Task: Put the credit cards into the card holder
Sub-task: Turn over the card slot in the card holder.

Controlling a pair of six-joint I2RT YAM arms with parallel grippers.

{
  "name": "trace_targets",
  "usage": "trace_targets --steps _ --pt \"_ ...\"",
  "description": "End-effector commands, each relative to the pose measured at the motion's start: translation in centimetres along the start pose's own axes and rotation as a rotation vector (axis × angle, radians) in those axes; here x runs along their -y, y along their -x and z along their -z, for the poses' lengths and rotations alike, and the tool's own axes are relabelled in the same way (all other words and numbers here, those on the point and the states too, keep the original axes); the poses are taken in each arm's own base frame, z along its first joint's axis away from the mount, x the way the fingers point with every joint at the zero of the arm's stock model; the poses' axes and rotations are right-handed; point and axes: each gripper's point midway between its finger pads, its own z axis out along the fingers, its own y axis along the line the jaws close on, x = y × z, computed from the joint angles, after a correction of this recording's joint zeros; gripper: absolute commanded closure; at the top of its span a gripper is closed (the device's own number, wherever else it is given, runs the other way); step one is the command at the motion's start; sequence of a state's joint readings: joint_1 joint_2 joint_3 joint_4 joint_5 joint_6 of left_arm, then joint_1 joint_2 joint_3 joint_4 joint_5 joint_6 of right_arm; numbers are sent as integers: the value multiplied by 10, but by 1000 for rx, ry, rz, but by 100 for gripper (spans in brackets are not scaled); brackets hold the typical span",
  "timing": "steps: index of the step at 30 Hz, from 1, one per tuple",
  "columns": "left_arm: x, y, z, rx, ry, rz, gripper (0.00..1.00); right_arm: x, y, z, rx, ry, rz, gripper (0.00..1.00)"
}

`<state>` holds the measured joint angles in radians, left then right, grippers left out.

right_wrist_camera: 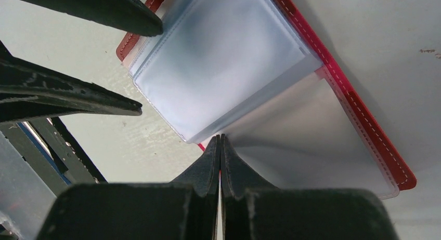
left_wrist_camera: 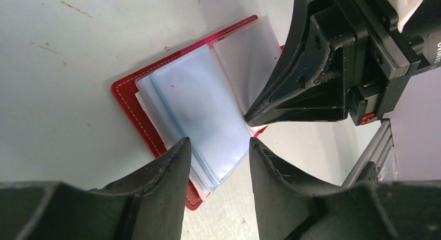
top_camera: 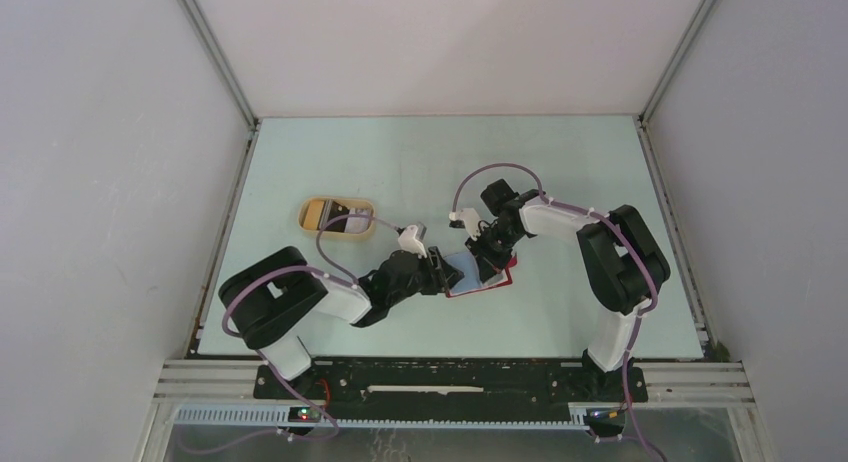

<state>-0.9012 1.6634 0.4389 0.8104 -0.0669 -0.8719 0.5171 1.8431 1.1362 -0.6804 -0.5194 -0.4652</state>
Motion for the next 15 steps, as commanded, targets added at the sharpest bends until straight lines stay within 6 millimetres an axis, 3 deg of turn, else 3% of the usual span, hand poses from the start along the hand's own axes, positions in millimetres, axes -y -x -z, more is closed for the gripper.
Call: trace_targets --steps 1,6,15 --pt "-5 7 5 14 58 -40 48 -2 7 2 7 11 -4 96" --pt "-7 6 6 7 69 -45 48 -2 6 1 4 11 -7 95" --pt "6 0 -3 -27 7 -31 50 -4 7 1 5 25 -10 95"
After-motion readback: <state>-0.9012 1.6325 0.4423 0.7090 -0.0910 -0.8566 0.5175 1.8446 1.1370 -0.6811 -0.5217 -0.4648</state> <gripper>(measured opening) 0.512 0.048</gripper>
